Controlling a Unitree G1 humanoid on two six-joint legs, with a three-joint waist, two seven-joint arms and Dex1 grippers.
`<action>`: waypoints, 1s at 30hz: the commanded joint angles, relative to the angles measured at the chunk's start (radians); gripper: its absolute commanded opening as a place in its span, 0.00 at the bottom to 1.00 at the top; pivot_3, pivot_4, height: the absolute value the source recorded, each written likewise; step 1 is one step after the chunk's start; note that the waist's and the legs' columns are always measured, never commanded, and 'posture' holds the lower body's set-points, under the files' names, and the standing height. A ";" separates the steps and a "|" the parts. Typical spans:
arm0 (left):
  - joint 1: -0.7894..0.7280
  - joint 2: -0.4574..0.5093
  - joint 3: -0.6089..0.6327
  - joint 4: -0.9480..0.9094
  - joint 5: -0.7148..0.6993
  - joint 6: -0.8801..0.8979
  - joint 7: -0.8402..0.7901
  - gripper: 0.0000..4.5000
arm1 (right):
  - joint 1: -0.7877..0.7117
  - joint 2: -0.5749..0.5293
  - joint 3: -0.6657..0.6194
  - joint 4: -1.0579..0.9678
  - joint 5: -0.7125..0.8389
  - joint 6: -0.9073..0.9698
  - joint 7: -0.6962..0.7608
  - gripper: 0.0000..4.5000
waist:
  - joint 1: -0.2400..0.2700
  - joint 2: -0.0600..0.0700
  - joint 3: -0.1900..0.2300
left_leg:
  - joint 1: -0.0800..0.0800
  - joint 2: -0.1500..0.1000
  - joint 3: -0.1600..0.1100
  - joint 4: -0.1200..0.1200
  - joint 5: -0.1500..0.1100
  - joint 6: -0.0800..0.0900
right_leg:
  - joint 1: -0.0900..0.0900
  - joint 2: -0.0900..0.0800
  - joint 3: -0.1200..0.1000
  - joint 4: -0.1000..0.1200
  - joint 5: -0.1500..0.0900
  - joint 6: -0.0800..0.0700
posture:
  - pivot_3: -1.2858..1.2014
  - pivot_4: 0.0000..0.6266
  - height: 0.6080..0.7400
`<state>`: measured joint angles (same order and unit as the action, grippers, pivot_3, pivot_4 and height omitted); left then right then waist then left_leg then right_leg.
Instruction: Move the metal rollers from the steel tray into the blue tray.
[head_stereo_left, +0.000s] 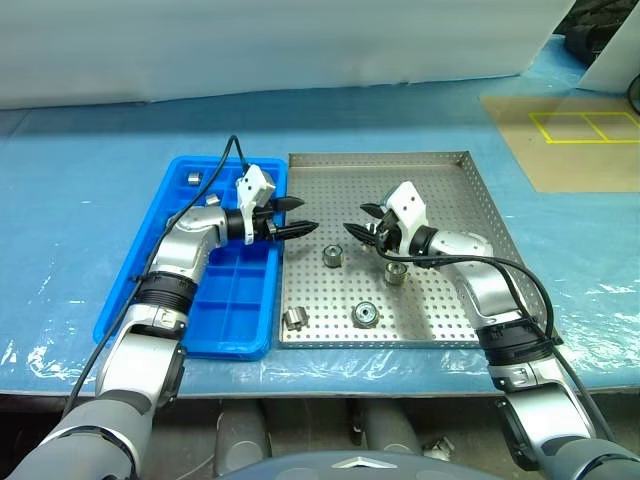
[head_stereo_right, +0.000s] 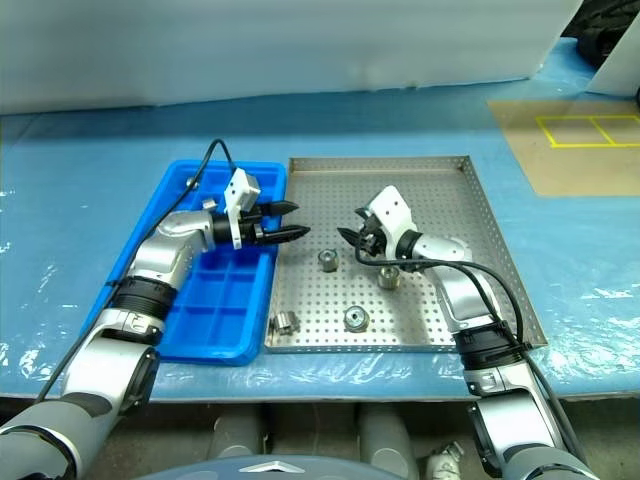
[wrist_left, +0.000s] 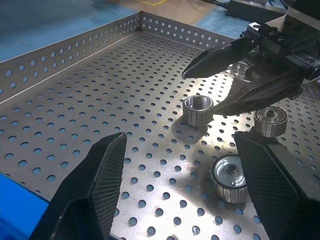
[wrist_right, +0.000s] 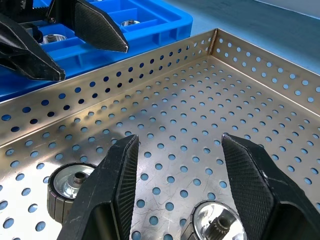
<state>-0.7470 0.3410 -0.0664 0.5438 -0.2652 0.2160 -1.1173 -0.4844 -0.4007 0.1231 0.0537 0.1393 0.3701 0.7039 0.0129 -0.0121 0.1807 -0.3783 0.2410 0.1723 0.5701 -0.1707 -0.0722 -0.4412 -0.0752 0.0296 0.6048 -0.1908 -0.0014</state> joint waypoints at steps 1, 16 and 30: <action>-0.021 -0.003 0.009 -0.011 -0.005 -0.018 -0.002 0.81 | -0.017 -0.004 -0.006 -0.017 0.000 -0.022 0.003 0.60 | 0.000 0.000 0.000 | 0.000 0.000 0.000 0.000 0.000 0.000 | 0.000 0.000 0.000 0.000 0.000 0.000 | 0.41 0.24 1.00; -0.024 -0.006 0.008 -0.013 -0.005 -0.017 -0.008 0.81 | -0.015 -0.003 -0.005 -0.021 -0.002 -0.023 0.001 0.60 | 0.000 0.000 0.000 | 0.000 0.000 0.000 0.000 0.000 0.000 | 0.000 0.000 0.000 0.000 0.000 0.000 | 0.41 0.24 1.00; -0.092 -0.092 -0.018 -0.015 -0.028 0.018 -0.040 0.81 | -0.002 -0.031 -0.032 -0.044 0.005 -0.012 -0.005 0.60 | 0.000 0.000 0.000 | 0.000 0.000 0.000 0.000 0.000 0.000 | 0.000 0.000 0.000 0.000 0.000 0.000 | 0.39 0.24 1.00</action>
<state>-0.8077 0.2517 -0.0813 0.5392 -0.2878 0.2452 -1.1476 -0.4821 -0.4211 0.1225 0.0535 0.1375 0.3674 0.7015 0.0124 -0.0121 0.1807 -0.3785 0.2409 0.1723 0.5706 -0.1707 -0.0720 -0.4412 -0.0752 0.0299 0.6049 -0.1907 -0.0015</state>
